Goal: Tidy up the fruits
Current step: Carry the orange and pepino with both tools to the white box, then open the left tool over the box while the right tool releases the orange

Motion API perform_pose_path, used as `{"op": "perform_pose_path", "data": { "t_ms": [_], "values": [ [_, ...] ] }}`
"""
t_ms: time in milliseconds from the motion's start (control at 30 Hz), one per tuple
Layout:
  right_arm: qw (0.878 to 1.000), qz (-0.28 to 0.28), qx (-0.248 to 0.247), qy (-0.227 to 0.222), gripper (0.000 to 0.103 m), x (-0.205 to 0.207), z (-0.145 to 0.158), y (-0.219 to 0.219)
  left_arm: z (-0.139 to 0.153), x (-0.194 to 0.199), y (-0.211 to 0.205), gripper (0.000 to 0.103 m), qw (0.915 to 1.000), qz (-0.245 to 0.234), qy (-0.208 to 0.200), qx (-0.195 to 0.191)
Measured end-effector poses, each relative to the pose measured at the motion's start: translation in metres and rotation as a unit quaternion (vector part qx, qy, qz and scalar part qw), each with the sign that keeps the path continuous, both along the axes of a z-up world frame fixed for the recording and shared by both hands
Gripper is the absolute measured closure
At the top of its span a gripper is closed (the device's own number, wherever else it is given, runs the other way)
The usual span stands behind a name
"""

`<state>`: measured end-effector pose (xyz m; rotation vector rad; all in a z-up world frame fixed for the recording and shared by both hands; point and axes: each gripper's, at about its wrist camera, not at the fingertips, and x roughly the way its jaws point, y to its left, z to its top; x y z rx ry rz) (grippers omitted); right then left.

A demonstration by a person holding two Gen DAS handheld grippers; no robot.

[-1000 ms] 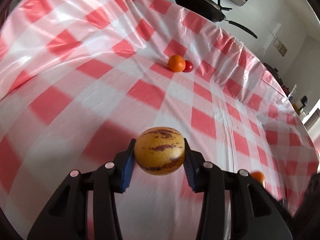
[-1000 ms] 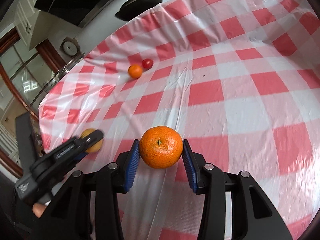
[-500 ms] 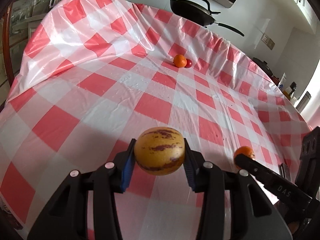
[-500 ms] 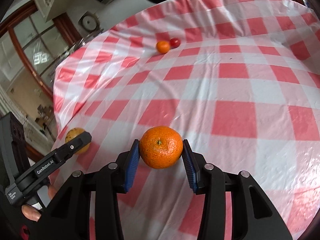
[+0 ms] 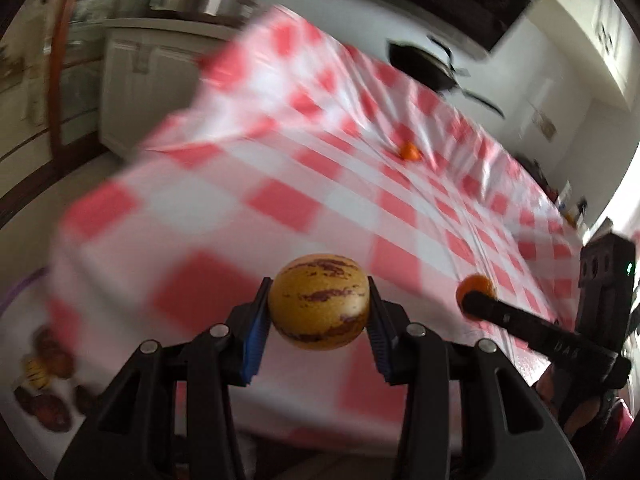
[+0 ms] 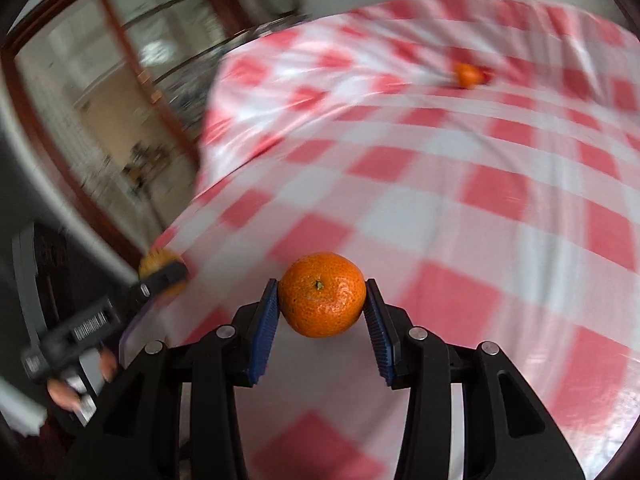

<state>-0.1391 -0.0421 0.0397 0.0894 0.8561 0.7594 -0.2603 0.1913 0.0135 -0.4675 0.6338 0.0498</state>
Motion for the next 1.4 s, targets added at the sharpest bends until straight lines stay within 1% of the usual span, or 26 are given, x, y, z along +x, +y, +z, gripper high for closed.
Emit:
{"op": "perform_pose_path", "data": {
  "t_ms": [67, 100, 133, 167, 200, 233, 300, 367, 433, 500, 567, 600, 667, 700, 733, 767, 800, 867, 933, 967, 1033, 1100, 1167, 1200, 1367, 1400],
  "values": [
    [0.999, 0.038, -0.007, -0.013, 0.061, -0.014, 0.003, 0.023, 0.003, -0.027, 0.025, 0.059, 0.9993, 0.035, -0.009, -0.004],
    [0.997, 0.072, -0.014, -0.026, 0.061, -0.027, 0.006, 0.042, 0.004, -0.044, 0.042, 0.059, 0.9982, 0.059, -0.011, -0.006],
    [0.995, 0.094, -0.02, -0.035, 0.061, -0.037, 0.007, 0.055, 0.003, -0.059, 0.055, 0.059, 0.9968, 0.079, -0.01, -0.008],
    [0.992, 0.116, -0.026, -0.045, 0.061, -0.046, 0.009, 0.067, 0.003, -0.069, 0.065, 0.059, 0.9956, 0.093, -0.009, -0.01],
    [0.986, 0.152, -0.036, -0.061, 0.061, -0.06, 0.011, 0.086, -0.001, -0.082, 0.079, 0.059, 0.9934, 0.114, -0.003, -0.015],
    [0.982, 0.173, -0.041, -0.069, 0.061, -0.069, 0.011, 0.097, -0.005, -0.092, 0.089, 0.059, 0.9918, 0.127, 0.003, -0.017],
    [0.968, 0.232, -0.057, -0.078, 0.061, -0.092, 0.007, 0.128, -0.02, -0.108, 0.107, 0.059, 0.9871, 0.156, 0.034, -0.015],
    [0.956, 0.274, -0.076, -0.078, 0.061, -0.108, -0.002, 0.152, -0.041, -0.116, 0.117, 0.059, 0.9805, 0.18, 0.078, -0.011],
    [0.938, 0.322, -0.111, -0.066, 0.061, -0.122, -0.022, 0.18, -0.063, -0.118, 0.124, 0.059, 0.973, 0.195, 0.122, -0.016],
    [0.916, 0.362, -0.161, -0.065, 0.061, -0.137, -0.049, 0.207, -0.084, -0.118, 0.129, 0.059, 0.9636, 0.208, 0.164, -0.03],
    [0.895, 0.389, -0.208, -0.067, 0.061, -0.148, -0.075, 0.228, -0.105, -0.12, 0.134, 0.059, 0.9529, 0.222, 0.202, -0.045],
    [0.884, 0.397, -0.236, -0.07, 0.061, -0.152, -0.091, 0.239, -0.116, -0.123, 0.135, 0.059, 0.9459, 0.231, 0.222, -0.053],
    [0.87, 0.404, -0.275, -0.072, 0.061, -0.156, -0.112, 0.254, -0.132, -0.128, 0.134, 0.059, 0.9343, 0.246, 0.252, -0.058],
    [0.861, 0.406, -0.297, -0.075, 0.061, -0.158, -0.125, 0.263, -0.139, -0.13, 0.133, 0.059, 0.93, 0.248, 0.265, -0.06],
    [0.857, 0.408, -0.305, -0.077, 0.061, -0.159, -0.131, 0.267, -0.146, -0.131, 0.131, 0.059, 0.9254, 0.251, 0.277, -0.062],
    [0.85, 0.411, -0.316, -0.092, 0.061, -0.161, -0.138, 0.272, -0.152, -0.131, 0.129, 0.059, 0.9209, 0.255, 0.288, -0.064],
    [0.842, 0.413, -0.331, -0.104, 0.061, -0.163, -0.146, 0.277, -0.162, -0.133, 0.129, 0.059, 0.912, 0.26, 0.309, -0.071],
    [0.832, 0.413, -0.352, -0.112, 0.061, -0.163, -0.161, 0.283, -0.166, -0.133, 0.132, 0.059, 0.9047, 0.268, 0.321, -0.082],
    [0.818, 0.418, -0.373, -0.128, 0.061, -0.167, -0.174, 0.287, -0.166, -0.13, 0.133, 0.059, 0.8996, 0.272, 0.336, -0.063],
    [0.817, 0.416, -0.38, -0.125, 0.061, -0.167, -0.18, 0.287, -0.169, -0.127, 0.133, 0.059, 0.8954, 0.272, 0.349, -0.053],
    [0.818, 0.42, -0.371, -0.126, 0.061, -0.168, -0.177, 0.285, -0.174, -0.125, 0.134, 0.058, 0.8928, 0.264, 0.36, -0.061],
    [0.819, 0.42, -0.369, -0.126, 0.061, -0.168, -0.178, 0.282, -0.177, -0.123, 0.133, 0.058, 0.8898, 0.263, 0.369, -0.055],
    [0.822, 0.418, -0.365, -0.124, 0.061, -0.168, -0.177, 0.281, -0.176, -0.121, 0.132, 0.058, 0.89, 0.261, 0.371, -0.048],
    [0.824, 0.418, -0.362, -0.126, 0.061, -0.166, -0.175, 0.281, -0.176, -0.119, 0.132, 0.058, 0.8885, 0.26, 0.376, -0.042],
    [0.829, 0.417, -0.35, -0.125, 0.06, -0.166, -0.169, 0.275, -0.177, -0.113, 0.131, 0.053, 0.8828, 0.262, 0.388, -0.045],
    [0.831, 0.417, -0.345, -0.124, 0.057, -0.166, -0.167, 0.274, -0.176, -0.111, 0.132, 0.05, 0.8818, 0.263, 0.389, -0.044]
  ]
}}
